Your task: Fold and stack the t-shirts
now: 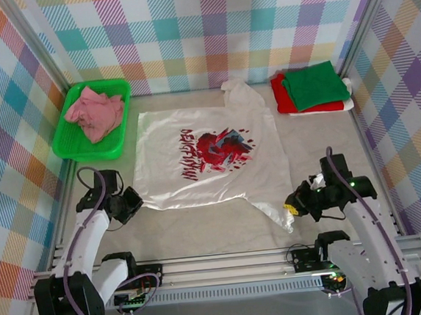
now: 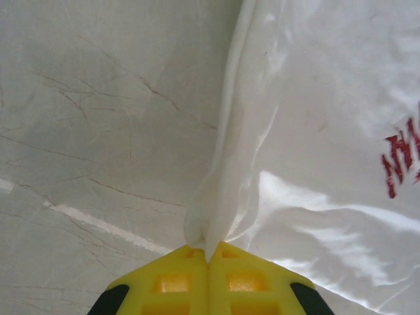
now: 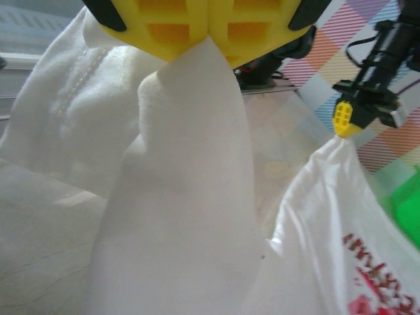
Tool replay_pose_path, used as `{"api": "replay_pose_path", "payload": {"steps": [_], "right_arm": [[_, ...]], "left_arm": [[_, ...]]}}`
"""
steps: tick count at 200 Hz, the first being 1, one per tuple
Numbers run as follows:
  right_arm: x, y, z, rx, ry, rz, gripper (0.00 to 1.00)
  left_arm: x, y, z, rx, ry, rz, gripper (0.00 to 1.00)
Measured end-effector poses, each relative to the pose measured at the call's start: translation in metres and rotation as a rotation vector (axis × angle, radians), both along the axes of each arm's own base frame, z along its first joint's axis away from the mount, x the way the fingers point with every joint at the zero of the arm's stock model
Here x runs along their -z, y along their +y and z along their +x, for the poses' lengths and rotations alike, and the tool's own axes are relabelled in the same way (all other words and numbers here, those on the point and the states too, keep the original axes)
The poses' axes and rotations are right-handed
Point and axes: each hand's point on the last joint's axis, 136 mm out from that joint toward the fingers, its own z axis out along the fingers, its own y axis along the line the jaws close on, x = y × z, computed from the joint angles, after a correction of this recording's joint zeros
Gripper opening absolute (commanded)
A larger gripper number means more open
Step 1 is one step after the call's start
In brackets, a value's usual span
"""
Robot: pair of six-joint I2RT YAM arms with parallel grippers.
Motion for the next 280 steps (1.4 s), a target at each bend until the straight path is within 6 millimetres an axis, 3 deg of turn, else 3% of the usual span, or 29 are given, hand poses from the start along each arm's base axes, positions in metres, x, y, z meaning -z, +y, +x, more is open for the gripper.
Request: {"api": "replay_pose_path", "payload": {"steps": [58, 88, 154, 196, 223, 280], "right_arm": [[-0.043, 0.003, 0.013, 0.009, -0.122, 0.056, 0.0], [-0.056, 0.002, 0.035, 0.014, -0.187, 0.052, 0.0], [-0.053, -0.015, 0.122, 0.035, -0.271, -0.072, 0.0], [-0.05, -0.022, 0.17, 0.028, -0.319, -0.135, 0.0], [-0.051, -0.023, 0.19, 0.027, -0.347, -0.144, 0.0], [-0.046, -0.023, 0.204, 0.026, -0.358, -0.143, 0.0]], "left_arm": [[-0.011, -0.002, -0.011, -0.028, -0.006, -0.026, 0.0], [-0.027, -0.001, 0.002, -0.029, -0.03, -0.029, 0.0], [-0.039, 0.006, 0.065, -0.028, -0.056, -0.019, 0.0], [-0.032, 0.01, 0.095, -0.008, -0.045, 0.0, 0.0], [-0.026, 0.015, 0.104, 0.005, -0.037, 0.029, 0.0], [-0.009, 0.019, 0.11, 0.034, 0.01, 0.064, 0.0]]}}
